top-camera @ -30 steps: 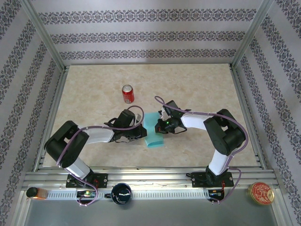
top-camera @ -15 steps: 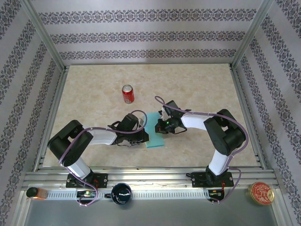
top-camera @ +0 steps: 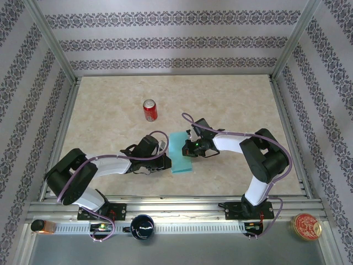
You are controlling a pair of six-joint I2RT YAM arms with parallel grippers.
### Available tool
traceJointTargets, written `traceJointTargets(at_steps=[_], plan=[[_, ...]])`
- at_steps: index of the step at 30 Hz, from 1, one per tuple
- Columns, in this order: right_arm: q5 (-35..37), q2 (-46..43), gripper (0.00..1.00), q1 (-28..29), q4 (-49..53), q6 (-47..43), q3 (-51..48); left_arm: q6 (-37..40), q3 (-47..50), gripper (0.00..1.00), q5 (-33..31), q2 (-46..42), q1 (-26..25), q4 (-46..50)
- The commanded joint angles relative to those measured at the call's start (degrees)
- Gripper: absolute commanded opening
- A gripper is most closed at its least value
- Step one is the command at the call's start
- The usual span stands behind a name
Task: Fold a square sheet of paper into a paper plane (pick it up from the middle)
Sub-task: First fold the square sheet of paper in half at the center of the table.
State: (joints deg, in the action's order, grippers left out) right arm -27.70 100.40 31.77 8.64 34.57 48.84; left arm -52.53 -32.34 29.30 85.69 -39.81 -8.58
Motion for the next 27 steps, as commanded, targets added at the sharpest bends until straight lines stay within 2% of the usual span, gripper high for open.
traceJointTargets(at_steps=[1, 12, 20, 24, 27], plan=[[6.2, 0.9, 0.00, 0.0, 5.2, 0.5, -2.6, -1.4, -1.6, 0.11, -0.9, -0.9, -1.0, -3.3], [6.1, 1.5, 0.00, 0.0, 4.8, 0.6, -3.0, -4.8, 0.0, 0.11, 2.9, 7.5, -3.0, -11.5], [6.1, 1.9, 0.00, -0.2, 4.5, 0.5, -3.1, -3.9, 7.3, 0.11, 1.0, 4.9, -3.6, -8.1], [6.2, 1.9, 0.00, -0.2, 4.4, 0.6, -3.2, -1.2, 6.4, 0.12, 1.7, 3.5, -4.9, -4.2], [6.2, 1.7, 0.00, -0.3, 4.7, 0.5, -3.2, 2.2, 3.5, 0.12, -0.6, 1.8, -6.4, 3.2]])
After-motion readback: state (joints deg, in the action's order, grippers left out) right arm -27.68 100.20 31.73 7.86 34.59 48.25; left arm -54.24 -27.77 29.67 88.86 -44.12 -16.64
